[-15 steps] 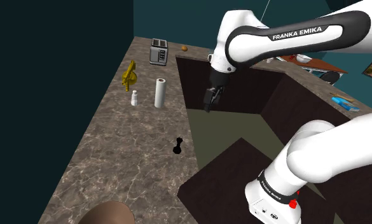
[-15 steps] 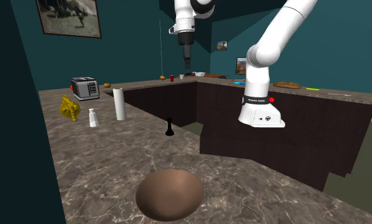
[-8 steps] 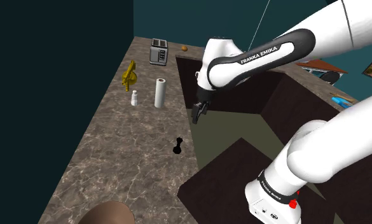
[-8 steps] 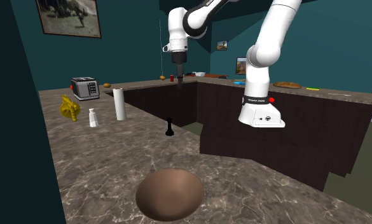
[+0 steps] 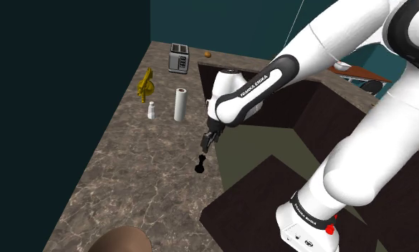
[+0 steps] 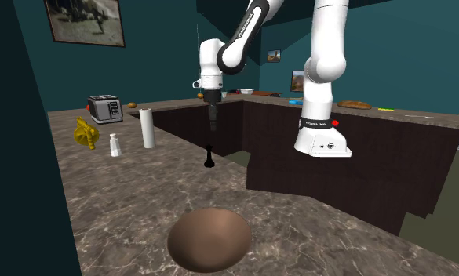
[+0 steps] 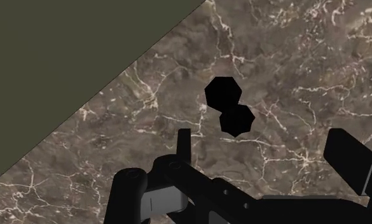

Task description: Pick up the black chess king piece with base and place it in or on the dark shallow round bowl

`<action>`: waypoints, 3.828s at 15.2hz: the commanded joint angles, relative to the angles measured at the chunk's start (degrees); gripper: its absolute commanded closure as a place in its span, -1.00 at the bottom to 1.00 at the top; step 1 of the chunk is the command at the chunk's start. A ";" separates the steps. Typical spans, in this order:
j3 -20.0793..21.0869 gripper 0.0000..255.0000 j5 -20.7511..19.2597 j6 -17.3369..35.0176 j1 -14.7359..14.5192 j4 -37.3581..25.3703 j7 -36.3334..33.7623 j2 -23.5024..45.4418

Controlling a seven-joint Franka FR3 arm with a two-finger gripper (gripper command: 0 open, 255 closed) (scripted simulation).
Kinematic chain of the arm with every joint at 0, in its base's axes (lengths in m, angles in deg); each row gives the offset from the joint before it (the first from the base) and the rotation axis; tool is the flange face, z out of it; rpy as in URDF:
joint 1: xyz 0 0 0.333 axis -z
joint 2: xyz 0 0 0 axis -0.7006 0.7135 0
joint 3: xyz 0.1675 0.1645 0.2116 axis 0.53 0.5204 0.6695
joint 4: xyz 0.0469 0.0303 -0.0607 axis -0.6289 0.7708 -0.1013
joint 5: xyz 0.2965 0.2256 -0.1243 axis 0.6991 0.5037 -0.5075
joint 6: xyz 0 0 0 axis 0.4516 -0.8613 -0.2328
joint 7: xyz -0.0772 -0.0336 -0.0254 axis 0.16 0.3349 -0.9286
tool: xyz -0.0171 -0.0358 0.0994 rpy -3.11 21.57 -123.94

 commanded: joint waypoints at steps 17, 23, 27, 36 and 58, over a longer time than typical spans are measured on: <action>-0.64 -1.00 -2.48 13.17 -1.06 -3.99 -1.61 16.55; -0.64 1.00 -2.48 13.18 -1.05 -3.96 -1.60 16.53; -0.64 1.00 -2.47 13.17 -1.05 -3.95 -1.61 16.51; 0.24 1.00 -1.09 6.79 -0.45 -3.11 -0.80 9.26; 6.89 1.00 1.76 -6.58 -5.91 -3.74 -10.93 -3.99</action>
